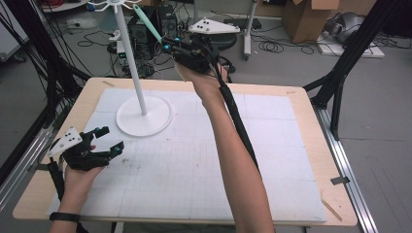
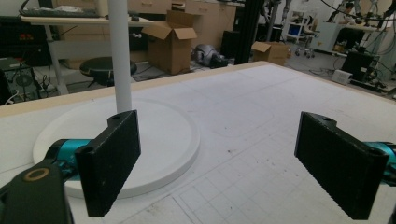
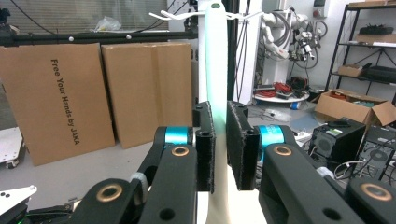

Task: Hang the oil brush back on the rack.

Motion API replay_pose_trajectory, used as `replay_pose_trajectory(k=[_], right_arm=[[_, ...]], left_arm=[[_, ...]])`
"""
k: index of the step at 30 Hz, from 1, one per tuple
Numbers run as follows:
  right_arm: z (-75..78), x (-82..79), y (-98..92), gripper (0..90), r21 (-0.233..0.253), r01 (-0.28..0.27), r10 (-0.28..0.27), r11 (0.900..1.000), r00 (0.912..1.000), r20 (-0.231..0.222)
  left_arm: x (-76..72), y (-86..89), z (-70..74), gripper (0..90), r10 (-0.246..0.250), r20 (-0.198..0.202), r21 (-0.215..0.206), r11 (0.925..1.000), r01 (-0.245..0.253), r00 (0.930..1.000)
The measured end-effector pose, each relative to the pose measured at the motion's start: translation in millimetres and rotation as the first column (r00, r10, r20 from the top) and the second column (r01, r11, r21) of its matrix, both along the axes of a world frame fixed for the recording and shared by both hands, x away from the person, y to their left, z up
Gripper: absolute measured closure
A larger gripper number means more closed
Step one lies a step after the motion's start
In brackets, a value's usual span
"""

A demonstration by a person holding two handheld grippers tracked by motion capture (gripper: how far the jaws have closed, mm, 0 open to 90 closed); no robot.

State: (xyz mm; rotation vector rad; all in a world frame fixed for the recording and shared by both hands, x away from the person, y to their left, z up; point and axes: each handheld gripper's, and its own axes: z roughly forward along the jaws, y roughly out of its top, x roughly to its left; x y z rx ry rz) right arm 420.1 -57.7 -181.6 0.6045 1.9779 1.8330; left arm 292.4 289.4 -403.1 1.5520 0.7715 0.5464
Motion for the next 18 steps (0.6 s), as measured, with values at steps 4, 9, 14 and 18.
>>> replay_pose_trajectory(k=[4, 9, 14, 18], right_arm=[[0.3, 0.7, 2.8, 82.6, -0.009, 0.000, 0.000, 1.000, 1.0000, -0.002], [0.0, 2.6, 7.4, 82.6, -0.012, 0.000, 0.000, 1.000, 1.0000, -0.008], [-0.9, 5.4, 14.0, 82.6, -0.022, 0.003, -0.003, 1.000, 0.9999, -0.015], [-2.3, 7.9, 18.7, 82.5, -0.031, 0.004, -0.005, 1.000, 0.9998, -0.020]], left_arm=[[0.1, 0.4, 0.1, 15.0, 0.000, 0.001, -0.003, 1.0000, 0.000, 1.0000], [0.2, -0.1, 0.1, 15.0, -0.002, 0.003, -0.004, 1.0000, 0.002, 1.0000], [0.4, -0.6, 0.0, 15.0, -0.005, 0.002, -0.006, 1.0000, 0.005, 1.0000], [0.9, -0.3, -0.3, 14.9, -0.007, 0.003, -0.008, 0.9999, 0.007, 1.0000]])
